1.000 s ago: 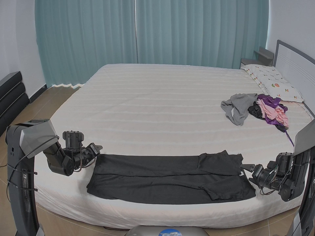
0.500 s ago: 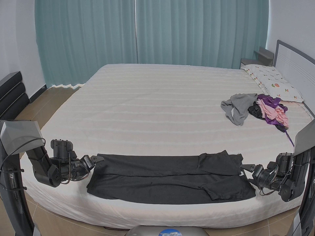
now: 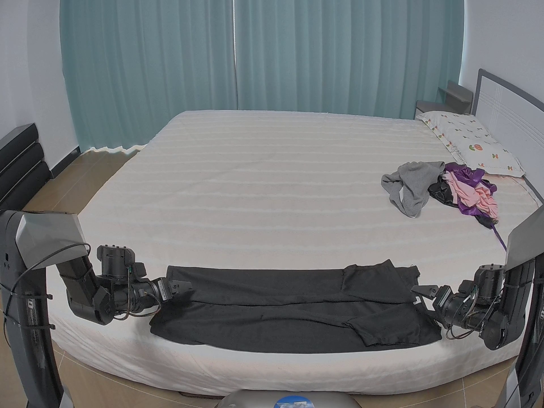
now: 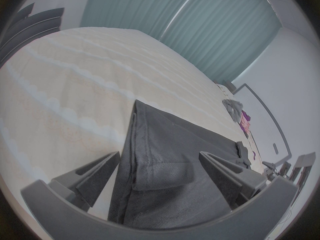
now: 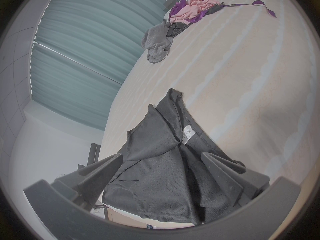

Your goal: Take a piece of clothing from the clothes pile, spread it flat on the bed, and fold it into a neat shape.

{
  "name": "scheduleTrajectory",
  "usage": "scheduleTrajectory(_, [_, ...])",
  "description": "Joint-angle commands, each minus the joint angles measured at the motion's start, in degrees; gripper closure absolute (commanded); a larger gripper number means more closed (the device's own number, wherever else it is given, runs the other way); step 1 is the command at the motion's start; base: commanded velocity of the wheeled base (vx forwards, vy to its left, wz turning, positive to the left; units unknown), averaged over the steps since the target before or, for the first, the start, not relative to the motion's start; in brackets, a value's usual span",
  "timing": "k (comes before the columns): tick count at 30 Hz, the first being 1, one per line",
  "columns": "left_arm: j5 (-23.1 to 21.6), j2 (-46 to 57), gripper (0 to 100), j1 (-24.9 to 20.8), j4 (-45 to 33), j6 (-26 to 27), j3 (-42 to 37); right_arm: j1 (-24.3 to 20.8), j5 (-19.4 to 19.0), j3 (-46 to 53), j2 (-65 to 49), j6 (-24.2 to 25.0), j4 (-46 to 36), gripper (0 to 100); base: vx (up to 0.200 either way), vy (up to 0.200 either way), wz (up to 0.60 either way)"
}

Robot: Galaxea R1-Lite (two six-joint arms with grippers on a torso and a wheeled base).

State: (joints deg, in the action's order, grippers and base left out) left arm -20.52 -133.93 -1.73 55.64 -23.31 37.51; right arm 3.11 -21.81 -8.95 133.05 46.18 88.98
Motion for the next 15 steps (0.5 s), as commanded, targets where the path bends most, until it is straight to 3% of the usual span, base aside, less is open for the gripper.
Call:
scheduleTrajectory(1, [-1.1,-1.6,0,0.06,0.26,0.98,0.19,-0.12,0.01,0.07,0.11,0.05,0.76,0,0.0,0.0,0.0])
scheduleTrajectory(5, [-2.42,-1.43,0,0.06,0.26,0.98,-0.07,-0.12,0.01,-0.02,0.19,0.23,0.76,0,0.0,0.0,0.0])
scheduleTrajectory(6, [-2.42,-1.43,100,0.15,0.26,0.98,-0.07,-0.12,0.01,-0.02,0.19,0.23,0.76,0,0.0,0.0,0.0])
scheduleTrajectory(15, [-2.33,-1.07,100,0.41,1.32,0.37,-0.33,-0.12,0.01,-0.1,0.55,0.23,0.76,0,0.0,0.0,0.0])
